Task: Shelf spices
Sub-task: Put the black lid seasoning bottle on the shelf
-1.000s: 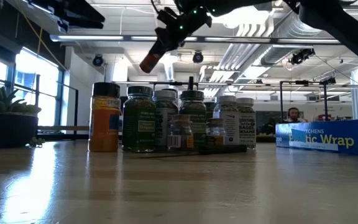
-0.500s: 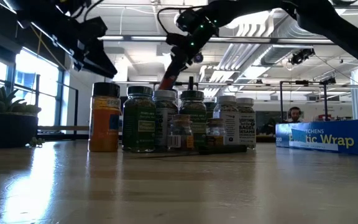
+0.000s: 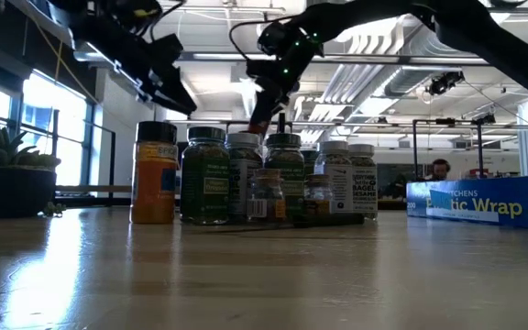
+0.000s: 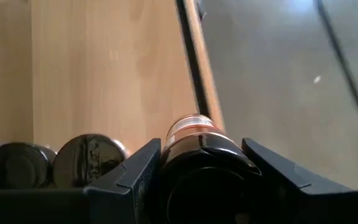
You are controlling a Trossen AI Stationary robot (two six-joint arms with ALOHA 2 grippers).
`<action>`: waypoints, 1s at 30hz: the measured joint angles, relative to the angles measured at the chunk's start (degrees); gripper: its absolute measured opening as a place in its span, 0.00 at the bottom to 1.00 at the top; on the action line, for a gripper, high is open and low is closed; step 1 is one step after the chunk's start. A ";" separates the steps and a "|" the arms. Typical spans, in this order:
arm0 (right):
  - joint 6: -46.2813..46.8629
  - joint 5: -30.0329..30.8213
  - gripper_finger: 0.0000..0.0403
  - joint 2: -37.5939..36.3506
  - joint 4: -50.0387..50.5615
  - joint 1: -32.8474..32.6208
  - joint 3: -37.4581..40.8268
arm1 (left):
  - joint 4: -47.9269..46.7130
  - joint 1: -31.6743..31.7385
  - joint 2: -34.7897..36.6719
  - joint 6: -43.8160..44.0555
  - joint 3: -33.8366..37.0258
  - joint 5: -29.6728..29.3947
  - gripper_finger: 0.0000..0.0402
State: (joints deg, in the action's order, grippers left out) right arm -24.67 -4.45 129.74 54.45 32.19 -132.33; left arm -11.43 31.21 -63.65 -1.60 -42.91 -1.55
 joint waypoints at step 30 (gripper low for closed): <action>0.20 -1.04 0.48 5.06 -1.66 -0.27 0.09 | 24.76 8.21 -27.11 -3.17 0.06 2.62 0.35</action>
State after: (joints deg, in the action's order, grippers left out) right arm -24.47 -5.49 134.80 52.79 31.92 -132.25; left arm 13.33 39.42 -90.76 -4.78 -42.85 1.07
